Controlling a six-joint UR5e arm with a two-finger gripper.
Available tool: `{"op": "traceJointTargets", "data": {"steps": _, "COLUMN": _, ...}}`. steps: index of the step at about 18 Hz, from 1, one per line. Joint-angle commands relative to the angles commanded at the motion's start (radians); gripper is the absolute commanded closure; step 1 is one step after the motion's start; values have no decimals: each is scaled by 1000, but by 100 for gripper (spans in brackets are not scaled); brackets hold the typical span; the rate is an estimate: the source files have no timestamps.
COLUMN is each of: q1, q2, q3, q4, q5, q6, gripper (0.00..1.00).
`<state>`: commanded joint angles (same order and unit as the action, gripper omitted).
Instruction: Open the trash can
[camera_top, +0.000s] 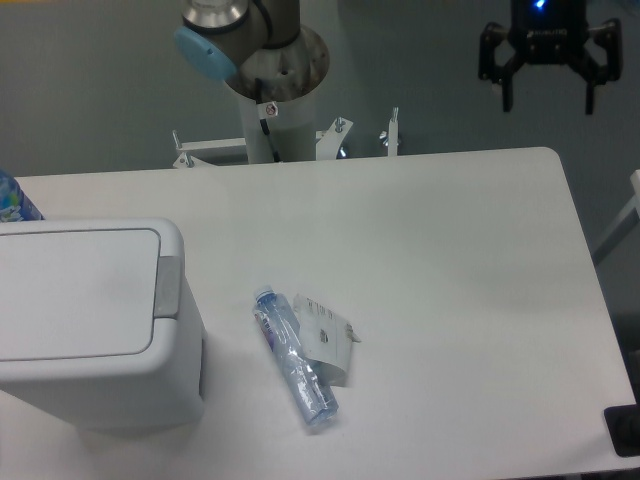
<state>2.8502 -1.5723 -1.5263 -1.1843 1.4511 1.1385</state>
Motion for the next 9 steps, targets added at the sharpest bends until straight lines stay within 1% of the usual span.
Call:
{"op": "traceJointTargets", "data": {"steps": 3, "q1": -55, "q2": -28, "q3": 3, "q4": 58, "q5": -2, "q6": -89, "gripper": 0}}
{"op": "traceJointTargets", "data": {"steps": 5, "q1": -92, "q2": -63, "q3": 23, "q4": 95, "q5": 2, "q6": -199, "gripper": 0}}
{"op": "traceJointTargets", "data": {"steps": 7, "q1": -130, "q2": -89, "q3": 63, "q4": 94, "q5": 0, "q6": -335, "gripper": 0}}
{"op": "traceJointTargets", "data": {"steps": 9, "q1": -179, "q2": -98, "q3": 78, "q4": 95, "q5": -2, "q6": -466, "gripper": 0}}
